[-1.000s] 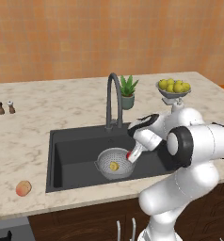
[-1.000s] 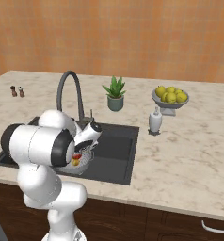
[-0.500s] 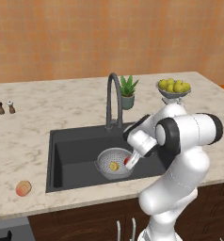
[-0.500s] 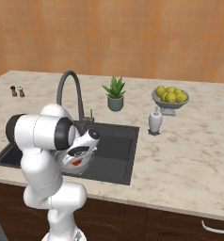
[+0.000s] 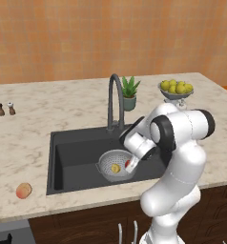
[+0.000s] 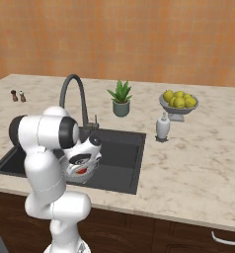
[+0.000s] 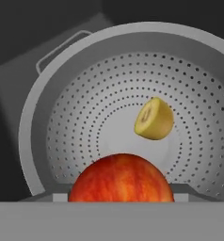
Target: Put the colander in the sink, put the peach, apple, kiwi in the colander, and turn on the sink faucet and pour water over the colander.
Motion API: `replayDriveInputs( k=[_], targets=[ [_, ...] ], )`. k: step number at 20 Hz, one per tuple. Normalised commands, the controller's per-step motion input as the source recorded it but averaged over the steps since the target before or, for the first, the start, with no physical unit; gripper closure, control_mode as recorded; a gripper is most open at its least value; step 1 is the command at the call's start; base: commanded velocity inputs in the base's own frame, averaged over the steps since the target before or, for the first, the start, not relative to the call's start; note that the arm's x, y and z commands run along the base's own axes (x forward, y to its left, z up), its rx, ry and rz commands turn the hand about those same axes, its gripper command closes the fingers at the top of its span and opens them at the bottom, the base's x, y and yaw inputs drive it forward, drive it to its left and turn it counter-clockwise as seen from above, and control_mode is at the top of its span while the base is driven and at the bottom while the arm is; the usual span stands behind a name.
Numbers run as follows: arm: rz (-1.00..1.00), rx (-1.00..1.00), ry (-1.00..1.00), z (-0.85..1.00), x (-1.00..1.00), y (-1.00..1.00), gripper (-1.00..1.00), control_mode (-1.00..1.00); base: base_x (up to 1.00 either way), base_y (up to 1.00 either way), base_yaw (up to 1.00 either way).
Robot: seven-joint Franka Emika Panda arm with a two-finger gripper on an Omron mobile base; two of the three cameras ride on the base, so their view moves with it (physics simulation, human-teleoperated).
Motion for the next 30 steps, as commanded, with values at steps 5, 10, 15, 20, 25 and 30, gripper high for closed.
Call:
replayDriveInputs(
  k=[5,10,15,20,25,30],
  targets=[
    [0.0,-0.12,0.0,-0.13,0.17,0.03,1.0,-1.0,0.0,0.0,0.0],
    [0.0,-0.12,0.0,-0.14,0.14,0.0,1.0,-1.0,0.0,0.0,0.0],
    [0.0,-0.09,0.0,-0.11,0.18,0.0,1.0,-1.0,0.0,0.0,0.0],
    [0.0,-0.03,0.0,-0.04,0.17,0.0,-1.0,-1.0,0.0,0.0,0.0],
    [0.0,0.0,0.0,0.0,0.09,-0.09,-1.0,-1.0,0.0,0.0,0.0],
    [0.0,0.0,0.0,0.0,0.0,-0.15,-1.0,-1.0,0.0,0.0,0.0]
  ],
)
